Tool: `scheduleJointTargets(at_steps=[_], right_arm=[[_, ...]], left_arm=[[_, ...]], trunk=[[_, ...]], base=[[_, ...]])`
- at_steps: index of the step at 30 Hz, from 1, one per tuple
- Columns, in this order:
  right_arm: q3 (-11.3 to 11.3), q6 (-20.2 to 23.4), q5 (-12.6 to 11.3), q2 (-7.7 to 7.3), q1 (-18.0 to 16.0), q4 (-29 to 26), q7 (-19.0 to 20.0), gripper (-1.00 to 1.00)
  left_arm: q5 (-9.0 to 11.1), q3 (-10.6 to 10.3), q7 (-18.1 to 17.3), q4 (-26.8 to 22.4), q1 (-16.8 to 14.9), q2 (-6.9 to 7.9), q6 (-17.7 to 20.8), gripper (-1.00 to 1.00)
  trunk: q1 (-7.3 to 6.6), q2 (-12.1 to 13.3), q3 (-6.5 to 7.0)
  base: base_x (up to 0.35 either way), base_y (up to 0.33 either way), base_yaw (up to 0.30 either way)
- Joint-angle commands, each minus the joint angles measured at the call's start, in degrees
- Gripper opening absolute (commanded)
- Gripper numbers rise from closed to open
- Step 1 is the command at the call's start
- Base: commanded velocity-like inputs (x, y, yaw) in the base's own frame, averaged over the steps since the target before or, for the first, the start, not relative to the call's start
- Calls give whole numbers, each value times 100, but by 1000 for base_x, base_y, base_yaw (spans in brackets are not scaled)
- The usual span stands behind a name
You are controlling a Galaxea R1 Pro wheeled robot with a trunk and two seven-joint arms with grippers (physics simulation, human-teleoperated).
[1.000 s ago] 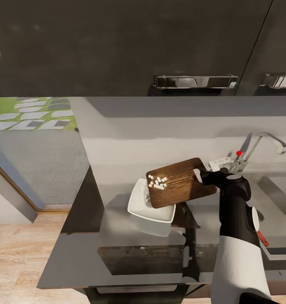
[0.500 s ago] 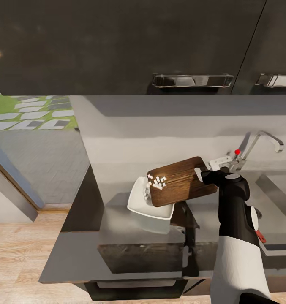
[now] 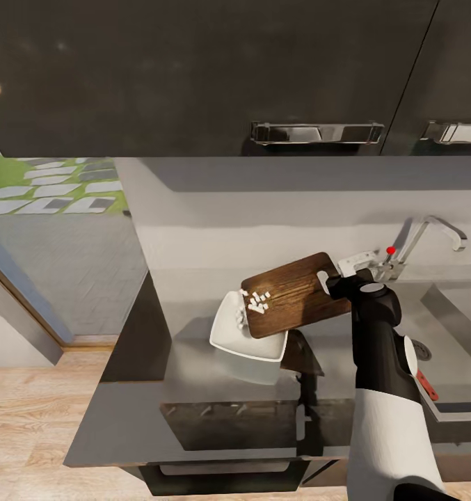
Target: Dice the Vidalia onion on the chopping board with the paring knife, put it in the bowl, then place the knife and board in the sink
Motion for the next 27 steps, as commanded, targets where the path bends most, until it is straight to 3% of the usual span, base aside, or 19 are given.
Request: scheduleJointTargets(at_steps=[1,8,12,14,27], right_arm=[[-11,1,59,6,-7,-8,50,-100],[-8,1,76,6,-7,-8,29,-100],[0,-11,461,6,-7,-14,34,-100],[1,-15,536,6,-7,-16,35,-100],[-9,-1,574,6,-7,-16,38,-100]], left_arm=[[54,-48,27,-8,0,9,-12,100],[54,-48,27,-8,0,9,-12,100],[54,-48,27,-12,0,9,-12,100],[54,-48,27,-11,0,9,-12,100],[54,-48,27,-14,0,9,-12,100]], trunk=[[4,-11,-10],[4,-11,-10],[4,-11,-10],[4,-11,-10],[4,-11,-10]], base=[[0,0,0],[0,0,0],[0,0,0],[0,0,0],[0,0,0]])
